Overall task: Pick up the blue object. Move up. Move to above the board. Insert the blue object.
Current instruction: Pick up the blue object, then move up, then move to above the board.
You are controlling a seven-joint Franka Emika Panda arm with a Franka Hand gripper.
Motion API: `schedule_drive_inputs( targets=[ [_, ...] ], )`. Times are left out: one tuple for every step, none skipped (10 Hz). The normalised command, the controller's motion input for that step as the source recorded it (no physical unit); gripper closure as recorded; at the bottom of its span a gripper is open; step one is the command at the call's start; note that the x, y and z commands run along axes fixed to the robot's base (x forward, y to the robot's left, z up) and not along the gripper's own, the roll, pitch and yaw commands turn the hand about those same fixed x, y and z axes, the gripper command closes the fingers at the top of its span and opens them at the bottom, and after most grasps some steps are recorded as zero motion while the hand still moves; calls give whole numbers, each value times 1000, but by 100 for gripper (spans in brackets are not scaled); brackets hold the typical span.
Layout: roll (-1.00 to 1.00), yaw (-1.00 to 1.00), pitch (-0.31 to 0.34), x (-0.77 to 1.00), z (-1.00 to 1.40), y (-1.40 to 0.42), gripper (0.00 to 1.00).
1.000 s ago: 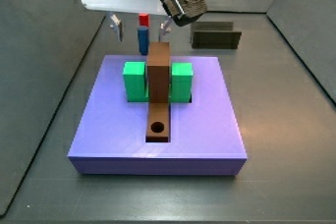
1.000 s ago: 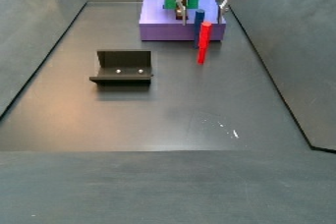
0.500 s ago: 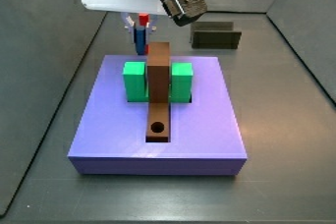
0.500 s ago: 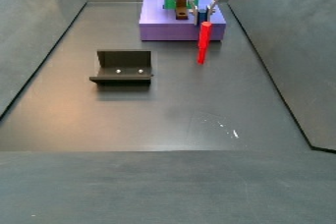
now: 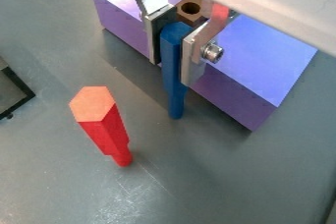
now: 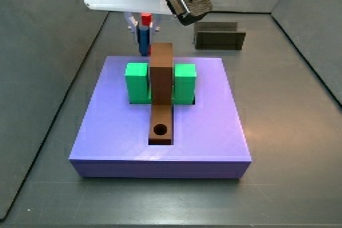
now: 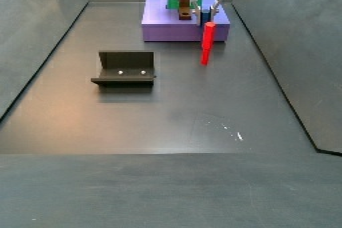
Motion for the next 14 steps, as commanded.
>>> schedule_drive_inputs(
  targets=[
    [0, 0, 0, 0, 0, 0, 100],
    [0, 0, 0, 0, 0, 0, 100],
    [0, 0, 0, 0, 0, 0, 100],
    [0, 0, 0, 0, 0, 0, 100],
    [0, 0, 0, 0, 0, 0, 100],
    [0, 0, 0, 0, 0, 0, 100],
    [0, 0, 0, 0, 0, 0, 100],
    [0, 0, 0, 0, 0, 0, 100],
    [0, 0, 0, 0, 0, 0, 100],
    [0, 0, 0, 0, 833, 0, 100],
    [-6, 33, 15, -44, 825, -71, 100],
    [-34, 38, 48, -93, 611, -71, 100],
    [-76, 22, 31, -49, 325, -26, 100],
    [0, 0, 0, 0, 1400, 0, 100]
  ],
)
